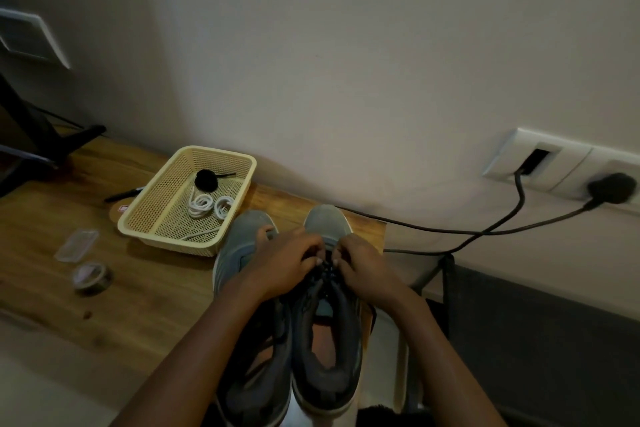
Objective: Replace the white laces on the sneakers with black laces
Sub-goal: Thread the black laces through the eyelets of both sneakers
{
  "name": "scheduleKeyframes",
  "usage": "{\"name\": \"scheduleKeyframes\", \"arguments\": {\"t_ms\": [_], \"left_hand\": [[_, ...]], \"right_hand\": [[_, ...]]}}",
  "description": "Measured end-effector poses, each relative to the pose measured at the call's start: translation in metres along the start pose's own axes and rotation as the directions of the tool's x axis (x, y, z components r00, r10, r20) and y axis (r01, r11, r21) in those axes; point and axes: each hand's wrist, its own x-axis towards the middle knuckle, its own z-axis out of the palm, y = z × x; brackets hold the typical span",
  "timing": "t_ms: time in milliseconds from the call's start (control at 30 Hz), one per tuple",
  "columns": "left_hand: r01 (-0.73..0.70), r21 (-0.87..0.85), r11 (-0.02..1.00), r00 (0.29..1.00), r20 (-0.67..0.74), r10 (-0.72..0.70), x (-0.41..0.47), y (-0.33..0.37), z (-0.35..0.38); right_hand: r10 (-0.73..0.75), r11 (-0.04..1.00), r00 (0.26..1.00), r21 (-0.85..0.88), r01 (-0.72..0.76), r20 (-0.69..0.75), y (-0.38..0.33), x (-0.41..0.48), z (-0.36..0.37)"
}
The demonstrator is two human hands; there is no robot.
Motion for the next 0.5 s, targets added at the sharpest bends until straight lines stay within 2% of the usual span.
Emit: {"name": "scheduleKeyframes", "arguments": {"t_ms": [167, 333, 400, 500], "left_hand": [[0.043, -0.042, 0.998, 0.999, 0.027, -0.042, -0.001, 0.001, -0.002], [0.086, -0.115, 0.990, 0.996, 0.025, -0.084, -0.004, -0.002, -0.010], [0.099, -0.142, 0.985, 0.995, -0.017, -0.103, -0.004, -0.006, -0.011], [0.079, -0.217, 0.973, 0.987, -0.120, -0.107, -0.003, -0.015, -0.007]], "right_hand": [[0.084, 0.996, 0.996, 0.021, -0.084, -0.023, 0.007, -0.004, 0.002], [0.099, 0.992, 0.994, 0.078, -0.095, -0.045, 0.013, -0.006, -0.001], [0.106, 0.989, 0.991, 0.110, -0.096, -0.087, 0.015, -0.006, -0.004], [0.122, 0.982, 0.965, 0.170, -0.083, -0.233, 0.015, -0.006, -0.010]]}}
